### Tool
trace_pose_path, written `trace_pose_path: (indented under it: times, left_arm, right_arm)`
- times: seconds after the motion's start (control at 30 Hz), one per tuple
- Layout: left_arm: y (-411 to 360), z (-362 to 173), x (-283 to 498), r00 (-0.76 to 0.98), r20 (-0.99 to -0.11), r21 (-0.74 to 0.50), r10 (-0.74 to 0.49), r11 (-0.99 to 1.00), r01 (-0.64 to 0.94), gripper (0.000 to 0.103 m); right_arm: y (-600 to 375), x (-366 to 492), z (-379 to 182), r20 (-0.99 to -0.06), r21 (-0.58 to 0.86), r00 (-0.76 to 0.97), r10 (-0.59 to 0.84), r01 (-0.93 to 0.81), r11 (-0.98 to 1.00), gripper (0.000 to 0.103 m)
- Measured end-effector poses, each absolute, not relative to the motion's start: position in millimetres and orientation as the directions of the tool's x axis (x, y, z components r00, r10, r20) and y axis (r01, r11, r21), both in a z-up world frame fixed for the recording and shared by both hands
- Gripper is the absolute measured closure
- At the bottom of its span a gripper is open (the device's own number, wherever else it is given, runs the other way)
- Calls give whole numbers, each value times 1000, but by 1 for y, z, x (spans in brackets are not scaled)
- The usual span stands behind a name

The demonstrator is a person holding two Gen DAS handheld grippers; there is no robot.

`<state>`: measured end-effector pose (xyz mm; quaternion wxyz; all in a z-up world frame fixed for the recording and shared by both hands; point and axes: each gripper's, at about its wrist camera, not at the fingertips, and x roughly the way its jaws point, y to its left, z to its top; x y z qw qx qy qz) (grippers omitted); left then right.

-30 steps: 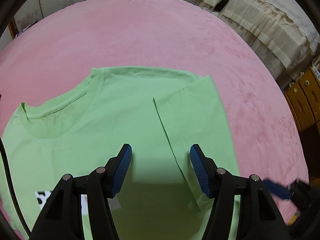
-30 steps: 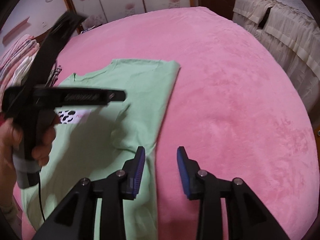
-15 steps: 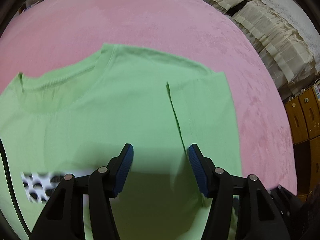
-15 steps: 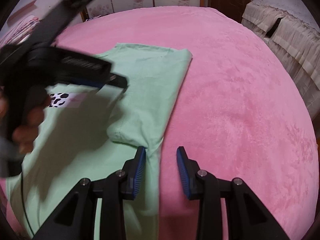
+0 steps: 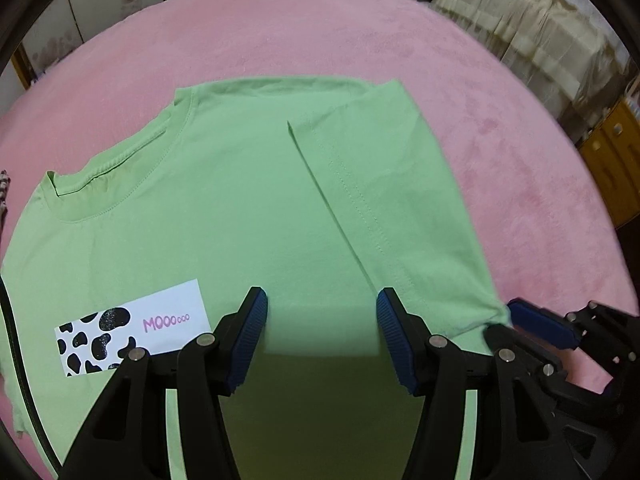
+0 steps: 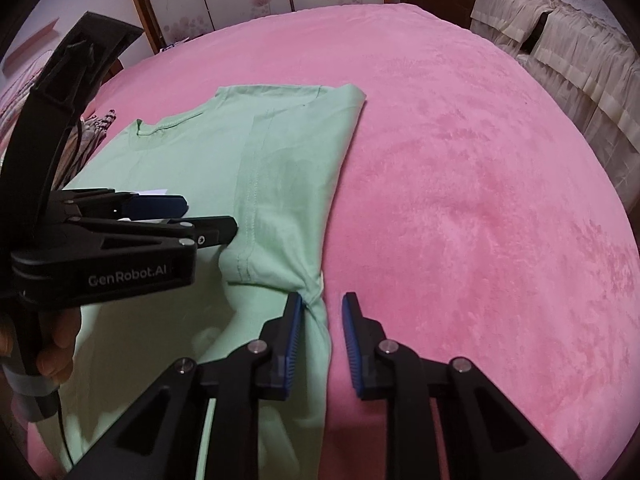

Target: Fold small clothes

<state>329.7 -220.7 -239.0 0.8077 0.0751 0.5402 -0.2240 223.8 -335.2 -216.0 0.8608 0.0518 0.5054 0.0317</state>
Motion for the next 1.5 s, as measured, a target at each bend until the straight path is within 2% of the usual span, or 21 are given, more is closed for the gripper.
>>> trace_pose_path:
  times: [0.1, 0.27, 0.4, 0.5, 0.7, 0.8, 0.83, 0.87, 0.9, 1.0, 1.1, 1.37, 1.43, 1.47, 1.5]
  left_arm:
    - [-210, -217, 341, 332, -875, -188, -352, 879, 438, 46]
    - [-205, -200, 377, 366, -847, -229, -385, 886, 403, 46]
    - [-212, -208, 411, 362, -854, -227, -374, 894, 387, 47]
    - [-212, -217, 426, 362, -866, -196, -343, 902, 386, 51]
    - [-227, -241, 437, 350, -885, -167, -307, 911, 378, 51]
    - [-225, -245, 435, 356, -885, -160, -300, 914, 373, 51]
    - [-226, -247, 438, 359, -884, -157, -298, 915, 372, 51]
    - [-226, -248, 439, 363, -884, -153, -295, 916, 372, 51]
    - [-228, -249, 438, 366, -883, -151, -293, 916, 371, 51]
    - [-236, -253, 439, 375, -881, -143, -288, 918, 369, 51]
    - [-238, -257, 437, 383, -882, -129, -275, 922, 365, 51]
    - [-246, -248, 432, 384, -888, -106, -255, 924, 369, 51]
    - [-243, -239, 428, 385, -887, -106, -254, 925, 365, 39]
    - [-241, -233, 425, 392, -885, -106, -253, 927, 359, 28]
    - [-237, -225, 420, 411, -877, -101, -248, 932, 348, 24]
  right_arm:
    - [-339, 221, -197, -845, 162, 514, 149, -19, 987, 82]
    - [-349, 250, -174, -826, 155, 549, 129, 1, 988, 82]
    - [-360, 298, -173, -825, 165, 550, 128, 18, 986, 82]
    - [-371, 333, -184, -836, 180, 532, 130, 42, 983, 82]
    - [-384, 378, -208, -846, 299, 480, 233, 64, 952, 82]
    - [-382, 390, -219, -867, 264, 451, 211, 56, 963, 82]
    - [-383, 392, -223, -874, 261, 438, 210, 60, 964, 87]
    - [-384, 395, -227, -879, 259, 429, 208, 63, 964, 97]
    - [-386, 396, -229, -880, 255, 430, 204, 65, 965, 99]
    - [-391, 394, -226, -869, 237, 463, 176, 78, 968, 100]
    - [-390, 393, -227, -879, 120, 474, 60, 97, 988, 103]
    - [-391, 375, -211, -861, 134, 506, 60, 112, 985, 103]
    - [-384, 361, -198, -850, 128, 523, 59, 97, 987, 103]
    - [-381, 357, -194, -847, 127, 528, 60, 92, 988, 103]
    - [-376, 348, -185, -842, 125, 536, 61, 84, 989, 103]
